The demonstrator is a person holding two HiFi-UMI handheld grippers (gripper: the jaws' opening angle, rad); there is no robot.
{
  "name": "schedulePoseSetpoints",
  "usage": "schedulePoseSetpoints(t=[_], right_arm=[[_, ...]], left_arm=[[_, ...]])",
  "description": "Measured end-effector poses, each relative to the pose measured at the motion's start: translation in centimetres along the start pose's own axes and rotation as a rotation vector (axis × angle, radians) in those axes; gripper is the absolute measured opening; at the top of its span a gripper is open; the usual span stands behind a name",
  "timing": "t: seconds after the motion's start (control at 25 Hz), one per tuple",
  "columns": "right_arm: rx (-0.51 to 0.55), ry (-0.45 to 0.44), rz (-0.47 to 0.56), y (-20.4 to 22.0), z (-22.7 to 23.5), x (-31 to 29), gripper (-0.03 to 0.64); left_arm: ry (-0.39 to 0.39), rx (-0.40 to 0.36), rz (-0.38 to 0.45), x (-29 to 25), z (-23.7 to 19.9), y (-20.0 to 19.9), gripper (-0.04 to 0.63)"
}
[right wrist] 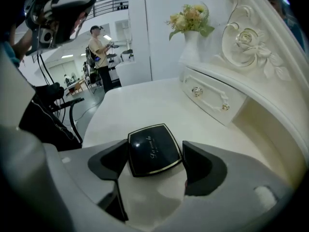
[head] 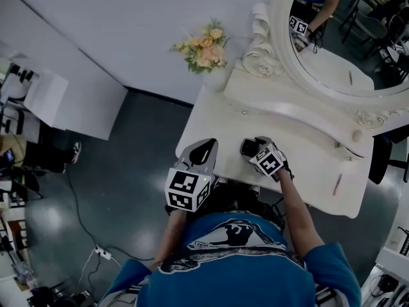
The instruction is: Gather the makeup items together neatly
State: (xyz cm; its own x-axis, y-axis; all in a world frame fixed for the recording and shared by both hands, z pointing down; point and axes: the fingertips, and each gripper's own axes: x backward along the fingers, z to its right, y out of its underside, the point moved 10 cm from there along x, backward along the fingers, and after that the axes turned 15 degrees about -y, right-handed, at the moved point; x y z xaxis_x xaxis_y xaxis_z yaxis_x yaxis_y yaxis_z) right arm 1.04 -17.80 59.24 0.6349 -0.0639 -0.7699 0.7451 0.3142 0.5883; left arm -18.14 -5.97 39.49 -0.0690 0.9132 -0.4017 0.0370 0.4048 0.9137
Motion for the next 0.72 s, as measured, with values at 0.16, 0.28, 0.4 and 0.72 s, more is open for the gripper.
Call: schedulePoseSetpoints(t=[0.16,0.28,0.4,0.72], right_arm=[[-0.008,0.002,0.024,0.2,0.0,-0.1,0.353],[-0.003,0.001,0.052,0.5,0.1,-0.2,0.356],[-0.009,0.007,0.083,0.7,0.0,-0.2,0.359],[-0.057,-0.006,0.094,0.4,0.0,0.2,0.394]], left_arm=[[0.014,-0.002,-0.008,-0.3,-0.7,0.1,0.018],[0.031,-0.008,-0.014,-0.7,-0.9,0.2,0.018],[0.054,-0.016,-0.017,-1.1,-0.8,0.1,0.018],[0.116,-0.038,-0.026,-2.1,0.3,-0.2,0.018]])
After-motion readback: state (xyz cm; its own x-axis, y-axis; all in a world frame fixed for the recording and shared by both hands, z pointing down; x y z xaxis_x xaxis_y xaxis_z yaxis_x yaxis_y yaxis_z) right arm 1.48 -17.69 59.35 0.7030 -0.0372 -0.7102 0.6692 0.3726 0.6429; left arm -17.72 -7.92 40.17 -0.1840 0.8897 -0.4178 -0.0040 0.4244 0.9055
